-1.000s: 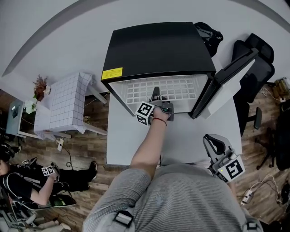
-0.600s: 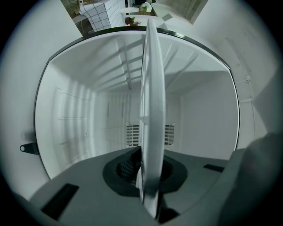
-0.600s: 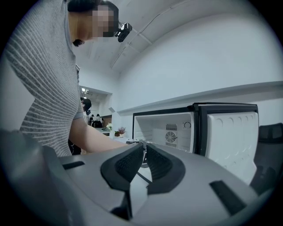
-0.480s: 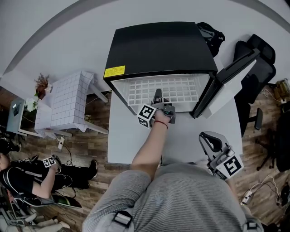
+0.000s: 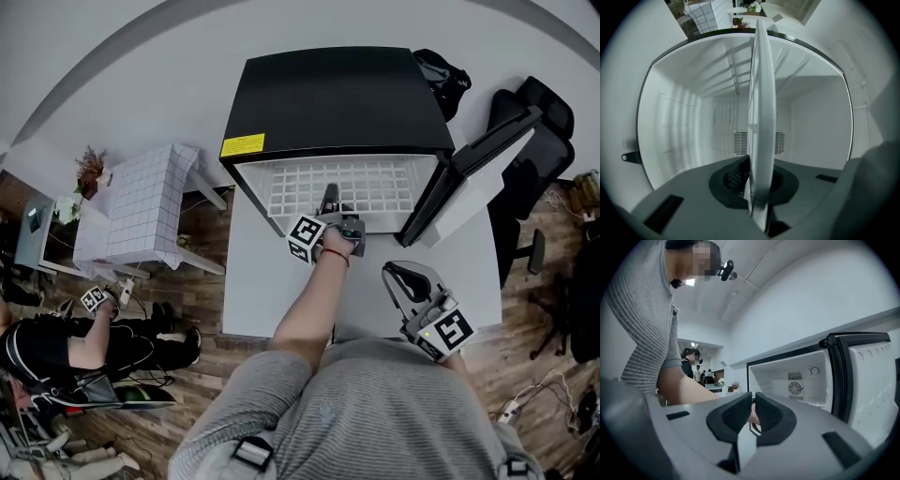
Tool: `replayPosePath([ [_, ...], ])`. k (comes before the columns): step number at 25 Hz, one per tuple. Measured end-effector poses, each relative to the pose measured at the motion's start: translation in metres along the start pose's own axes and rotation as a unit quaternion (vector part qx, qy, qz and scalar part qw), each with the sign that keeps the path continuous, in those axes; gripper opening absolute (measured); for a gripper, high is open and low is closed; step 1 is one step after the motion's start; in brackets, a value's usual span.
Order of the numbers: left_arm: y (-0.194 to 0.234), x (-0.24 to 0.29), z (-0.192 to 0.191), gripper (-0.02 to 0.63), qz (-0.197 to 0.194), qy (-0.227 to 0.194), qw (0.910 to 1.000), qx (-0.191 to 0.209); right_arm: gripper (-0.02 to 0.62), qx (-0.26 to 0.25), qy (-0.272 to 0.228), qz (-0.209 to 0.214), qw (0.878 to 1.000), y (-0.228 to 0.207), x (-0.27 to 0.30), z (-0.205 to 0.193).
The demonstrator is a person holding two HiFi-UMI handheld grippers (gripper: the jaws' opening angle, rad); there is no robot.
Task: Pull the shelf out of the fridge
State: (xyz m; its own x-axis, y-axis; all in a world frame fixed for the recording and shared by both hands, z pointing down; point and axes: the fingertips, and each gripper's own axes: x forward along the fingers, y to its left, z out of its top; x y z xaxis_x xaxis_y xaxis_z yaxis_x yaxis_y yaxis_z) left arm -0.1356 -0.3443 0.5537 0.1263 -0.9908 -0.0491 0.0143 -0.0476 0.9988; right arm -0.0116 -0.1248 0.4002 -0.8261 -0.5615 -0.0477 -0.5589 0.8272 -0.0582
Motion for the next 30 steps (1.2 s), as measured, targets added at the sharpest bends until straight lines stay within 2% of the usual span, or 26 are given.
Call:
replayPosePath([
  [6,0.000,0.000,0.000,0.035,-0.002,0.000,1.0000,-0.001,0.014,0.006,0.006,0.012,1.000,0.006,0.008,-0.004],
  [17,-0.002,-0.003,-0.001,0.035,-0.003,-0.005,1.0000,-0.004,0.014,0.002,0.020,0.000,1.000,-0.005,0.002,-0.009],
  [21,-0.003,-0.016,-0.005,0.035,-0.014,-0.005,0.9999,-0.005,0.014,0.005,0.012,0.002,1.000,-0.007,0.001,-0.006],
  [25,-0.003,-0.023,-0.007,0.035,-0.010,-0.006,0.9999,-0.005,0.014,0.001,0.016,-0.004,1.000,-0.012,-0.002,-0.009],
  [30,-0.004,-0.030,-0.008,0.035,-0.006,-0.009,0.9999,-0.005,0.014,0.016,-0.004,-0.001,1.000,-0.010,-0.001,0.001],
])
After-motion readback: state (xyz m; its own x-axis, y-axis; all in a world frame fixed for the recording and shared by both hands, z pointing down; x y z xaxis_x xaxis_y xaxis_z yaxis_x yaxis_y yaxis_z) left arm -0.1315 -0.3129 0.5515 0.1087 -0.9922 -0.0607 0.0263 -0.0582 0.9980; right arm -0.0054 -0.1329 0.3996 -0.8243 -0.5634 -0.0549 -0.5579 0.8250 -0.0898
